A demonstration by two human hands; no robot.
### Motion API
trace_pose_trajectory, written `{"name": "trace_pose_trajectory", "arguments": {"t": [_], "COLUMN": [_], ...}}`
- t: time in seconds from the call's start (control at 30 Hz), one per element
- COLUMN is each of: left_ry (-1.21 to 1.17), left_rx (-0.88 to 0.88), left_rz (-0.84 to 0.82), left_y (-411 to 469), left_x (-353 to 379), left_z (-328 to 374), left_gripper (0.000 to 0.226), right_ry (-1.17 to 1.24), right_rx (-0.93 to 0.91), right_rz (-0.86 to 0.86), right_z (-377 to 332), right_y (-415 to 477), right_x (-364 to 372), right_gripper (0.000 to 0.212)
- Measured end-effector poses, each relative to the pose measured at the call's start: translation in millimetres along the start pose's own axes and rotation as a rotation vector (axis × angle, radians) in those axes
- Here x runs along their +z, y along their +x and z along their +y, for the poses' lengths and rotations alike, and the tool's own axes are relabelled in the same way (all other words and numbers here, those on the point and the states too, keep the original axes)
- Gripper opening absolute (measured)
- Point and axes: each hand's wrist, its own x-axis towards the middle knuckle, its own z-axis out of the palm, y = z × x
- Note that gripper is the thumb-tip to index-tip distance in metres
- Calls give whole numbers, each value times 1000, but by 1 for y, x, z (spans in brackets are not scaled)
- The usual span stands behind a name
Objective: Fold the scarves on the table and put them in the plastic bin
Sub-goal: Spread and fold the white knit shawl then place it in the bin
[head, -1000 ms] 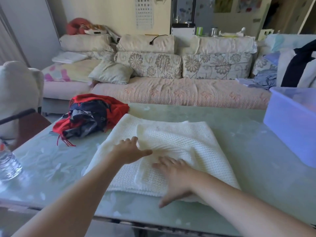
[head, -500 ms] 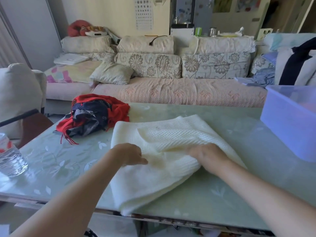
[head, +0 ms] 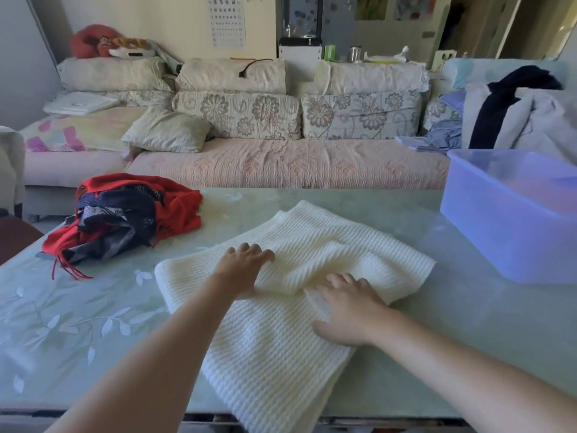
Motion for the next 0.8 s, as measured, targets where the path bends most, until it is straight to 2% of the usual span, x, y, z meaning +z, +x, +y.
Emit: {"name": "trace_pose_trajectory", "arguments": {"t": [0.07, 0.17, 0.27, 0.3, 0.43, 0.5, 0.57, 0.63, 0.73, 0.8], "left_ry": [20, 27, -68, -55, -25, -124, -244, -300, -266, -250], "left_rx": [6, -42, -44, -29, -75, -107, -153, -211, -272, -351], "left_rz": [12, 56, -120, -131, 123, 284, 437, 512, 504, 431], "left_y": [5, 11, 10, 8, 7, 5, 0, -13, -42, -64], "left_x": [2, -1, -4, -3, 11, 8, -2, -8, -3, 6], "left_z": [0, -3, -12, -15, -23, -32, -49, -68, -94, -110], "left_gripper": [62, 48, 61, 64, 39, 32, 29, 30, 33, 36], "right_ry": [-128, -128, -18, 38, 114, 114, 139, 282, 650, 713], "right_rx": [74, 134, 169, 179, 179, 169, 136, 43, -152, -271], "right_rz": [98, 163, 208, 195, 162, 206, 275, 320, 217, 88], "right_z": [-2, 2, 5, 7, 4, -4, -14, -28, -54, -71], "right_y": [2, 8, 14, 16, 20, 20, 17, 11, -4, -9], "right_x": [6, 4, 2, 2, -1, -10, -25, -39, -51, -45], "right_gripper": [54, 28, 29, 31, 34, 33, 29, 33, 34, 29]}}
